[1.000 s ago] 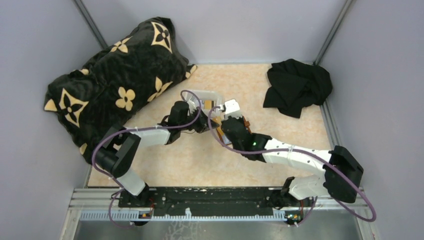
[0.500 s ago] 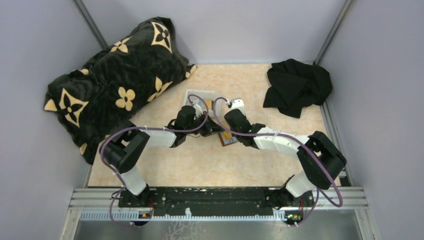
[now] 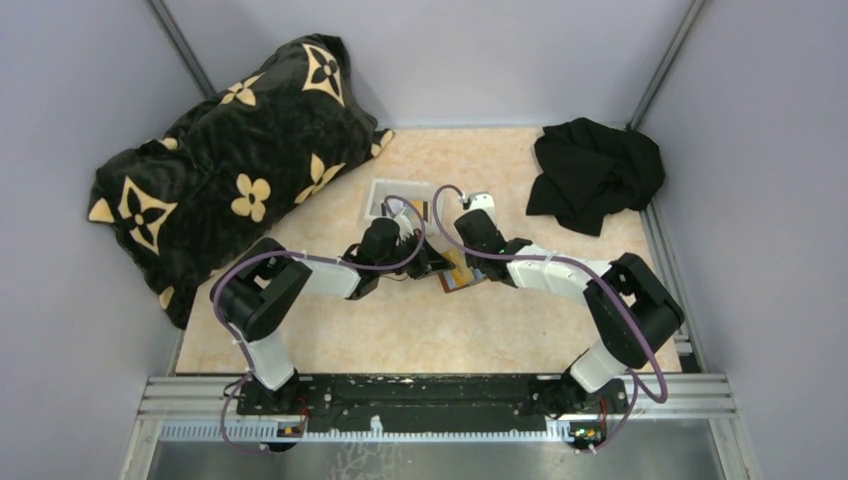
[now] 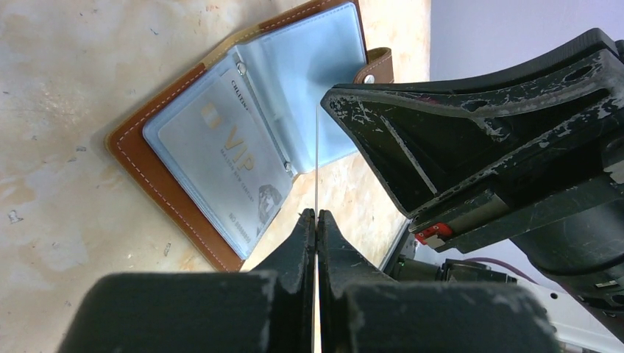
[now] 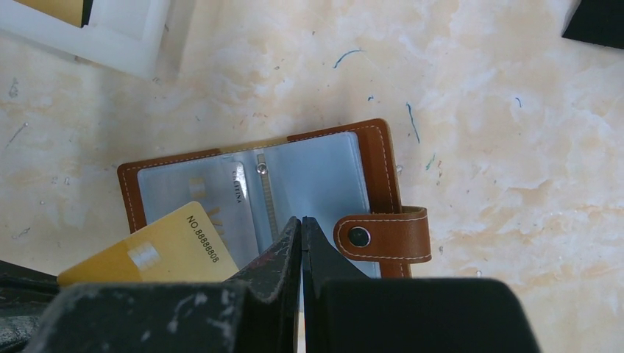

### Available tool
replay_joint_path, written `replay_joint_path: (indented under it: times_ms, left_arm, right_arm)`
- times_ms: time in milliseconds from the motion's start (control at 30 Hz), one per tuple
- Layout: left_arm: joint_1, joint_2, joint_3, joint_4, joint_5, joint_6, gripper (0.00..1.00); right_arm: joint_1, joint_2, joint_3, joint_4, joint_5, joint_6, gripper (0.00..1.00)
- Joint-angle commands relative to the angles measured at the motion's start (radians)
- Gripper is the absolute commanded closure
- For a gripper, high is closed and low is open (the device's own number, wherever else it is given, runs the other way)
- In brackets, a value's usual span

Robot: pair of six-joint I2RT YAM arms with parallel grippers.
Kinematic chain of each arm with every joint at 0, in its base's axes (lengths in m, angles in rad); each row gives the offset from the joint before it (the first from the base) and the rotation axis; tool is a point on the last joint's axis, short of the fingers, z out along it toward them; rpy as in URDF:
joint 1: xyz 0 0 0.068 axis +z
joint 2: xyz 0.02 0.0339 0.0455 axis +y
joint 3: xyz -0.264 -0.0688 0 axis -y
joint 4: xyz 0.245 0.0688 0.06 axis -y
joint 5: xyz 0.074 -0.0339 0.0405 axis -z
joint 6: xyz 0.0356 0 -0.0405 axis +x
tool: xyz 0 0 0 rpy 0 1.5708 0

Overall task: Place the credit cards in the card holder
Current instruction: Insert the credit card into the card holder.

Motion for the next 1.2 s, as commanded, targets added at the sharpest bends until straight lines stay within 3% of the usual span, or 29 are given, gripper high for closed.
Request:
replay_joint_path:
  times_ms: [0,667,1167]
  left_arm:
    - [-0.013,0.012,-0.001,0.048,-0.029,0.0,1.0]
    - [-0.045,0.085,0.064,0.057,-0.1,-0.024,1.0]
    - [-0.048,0.112,0.103,0.048,-0.119,-0.024,1.0]
  right_arm:
    - [-0.015,-0.04,0.023,0.007,0.016,0.011,1.0]
    - [-0.043,-0.069,-0.01,-0.024,0.079,-0.005,1.0]
    - [-0.118,-0.032,-0.049,-0.004,0.029,0.002,1.0]
